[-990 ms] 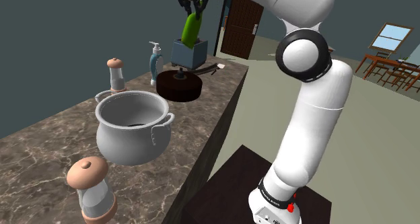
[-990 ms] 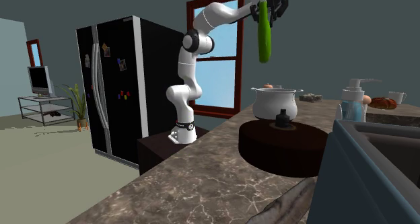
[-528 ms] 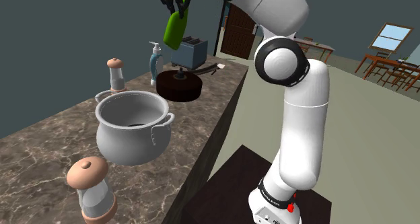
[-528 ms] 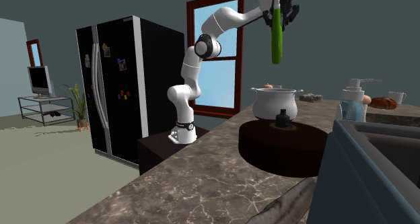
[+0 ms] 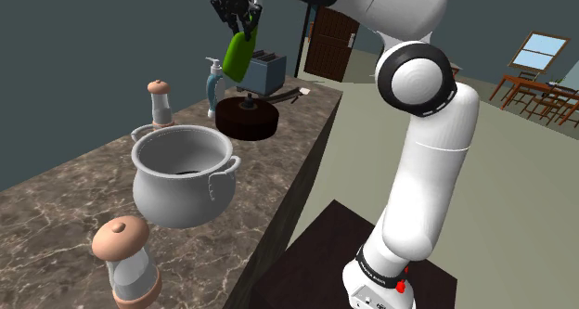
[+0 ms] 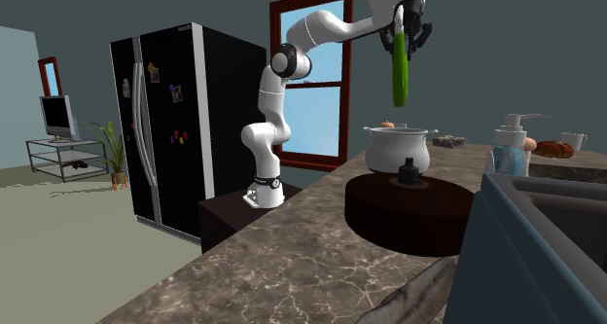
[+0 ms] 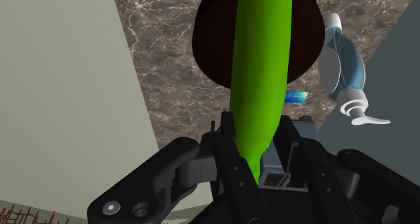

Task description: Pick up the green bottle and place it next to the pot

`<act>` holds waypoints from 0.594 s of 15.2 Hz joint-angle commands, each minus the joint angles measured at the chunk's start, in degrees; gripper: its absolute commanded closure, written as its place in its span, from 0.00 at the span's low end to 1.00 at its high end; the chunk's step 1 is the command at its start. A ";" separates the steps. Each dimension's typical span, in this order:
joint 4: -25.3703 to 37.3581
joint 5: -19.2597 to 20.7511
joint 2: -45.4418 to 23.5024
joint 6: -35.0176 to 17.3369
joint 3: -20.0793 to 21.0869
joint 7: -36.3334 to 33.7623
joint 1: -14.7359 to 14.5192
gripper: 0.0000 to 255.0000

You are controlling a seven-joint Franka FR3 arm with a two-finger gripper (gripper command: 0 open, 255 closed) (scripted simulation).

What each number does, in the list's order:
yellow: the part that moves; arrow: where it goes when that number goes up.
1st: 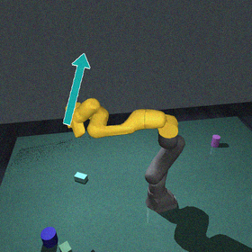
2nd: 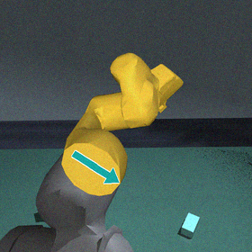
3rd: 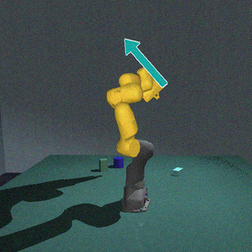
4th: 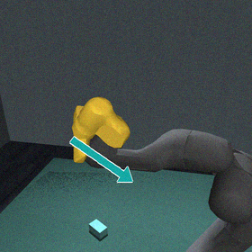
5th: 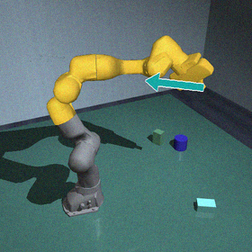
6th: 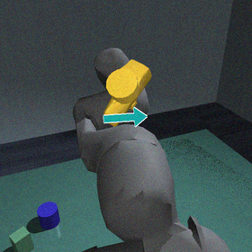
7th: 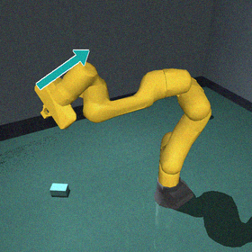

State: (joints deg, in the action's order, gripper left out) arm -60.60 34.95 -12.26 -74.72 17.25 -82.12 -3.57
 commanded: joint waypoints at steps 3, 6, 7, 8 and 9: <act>-7.35 -1.58 2.93 -4.22 -0.10 -1.87 1.19 1.00; -11.86 -2.39 4.55 -7.01 -0.26 -2.98 1.82 1.00; -13.26 -2.62 5.03 -7.90 -0.31 -3.33 2.00 1.00; -14.61 -2.82 5.47 -8.77 -0.37 -3.67 2.16 1.00; -15.92 -3.01 5.89 -9.63 -0.42 -4.01 2.30 1.00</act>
State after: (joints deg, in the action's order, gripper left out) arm -75.17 32.14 -6.81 -83.44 16.88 -85.76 -1.42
